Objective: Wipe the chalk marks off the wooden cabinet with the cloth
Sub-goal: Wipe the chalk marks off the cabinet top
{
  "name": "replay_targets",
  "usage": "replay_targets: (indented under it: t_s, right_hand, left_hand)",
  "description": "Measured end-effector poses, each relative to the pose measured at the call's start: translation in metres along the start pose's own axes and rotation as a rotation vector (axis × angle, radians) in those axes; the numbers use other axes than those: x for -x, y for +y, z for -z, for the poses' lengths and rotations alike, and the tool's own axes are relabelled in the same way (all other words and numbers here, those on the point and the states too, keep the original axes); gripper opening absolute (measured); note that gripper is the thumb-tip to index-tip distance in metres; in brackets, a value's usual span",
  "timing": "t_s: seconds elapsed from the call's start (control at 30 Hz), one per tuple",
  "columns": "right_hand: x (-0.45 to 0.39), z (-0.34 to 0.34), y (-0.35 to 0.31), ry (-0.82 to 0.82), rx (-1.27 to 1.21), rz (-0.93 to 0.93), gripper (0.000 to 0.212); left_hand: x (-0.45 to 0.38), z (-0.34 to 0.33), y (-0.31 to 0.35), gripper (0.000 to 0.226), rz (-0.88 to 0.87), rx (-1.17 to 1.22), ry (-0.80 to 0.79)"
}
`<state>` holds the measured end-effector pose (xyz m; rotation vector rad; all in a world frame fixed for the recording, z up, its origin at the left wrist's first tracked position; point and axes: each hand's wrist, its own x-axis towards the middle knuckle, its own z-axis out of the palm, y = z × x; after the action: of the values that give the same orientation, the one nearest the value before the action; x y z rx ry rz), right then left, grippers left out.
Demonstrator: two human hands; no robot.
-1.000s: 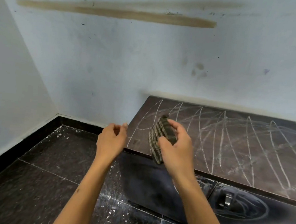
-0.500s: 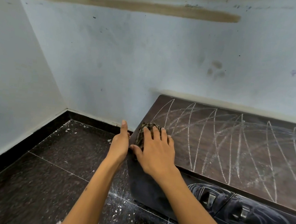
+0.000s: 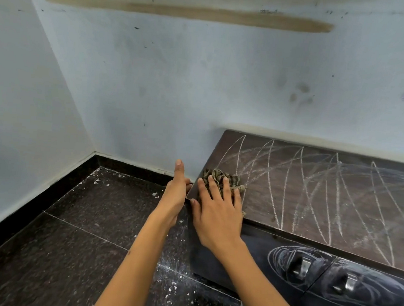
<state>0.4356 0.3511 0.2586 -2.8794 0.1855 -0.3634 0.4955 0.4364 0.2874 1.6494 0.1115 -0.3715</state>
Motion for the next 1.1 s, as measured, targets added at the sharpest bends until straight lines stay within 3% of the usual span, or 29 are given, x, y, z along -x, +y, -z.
replay_targets:
  t_s: [0.23,0.37,0.6,0.9,1.1]
  right_hand:
    - [-0.026,-0.002,0.003,-0.027,-0.061,-0.074,0.05]
    - [-0.045,-0.001,-0.008,-0.058,-0.09,-0.142,0.05]
    - [-0.01,-0.017,-0.037,0.067,-0.049,-0.135,0.049]
    - [-0.077,-0.002,-0.016,-0.117,-0.097,-0.226,0.052]
    - [-0.022,-0.019,-0.034,0.024,-0.019,-0.188,0.053]
  left_hand:
    - [-0.011,0.005,0.0,0.086,0.043,-0.011,-0.056]
    - [-0.012,0.007,0.002,0.087,0.122,0.114,-0.14]
    - [-0.015,0.011,0.005,0.091,0.153,0.182,-0.163]
    - [-0.02,0.003,0.013,0.091,0.093,0.1,-0.164]
    - [-0.03,-0.001,0.018,0.095,0.137,0.059,-0.138]
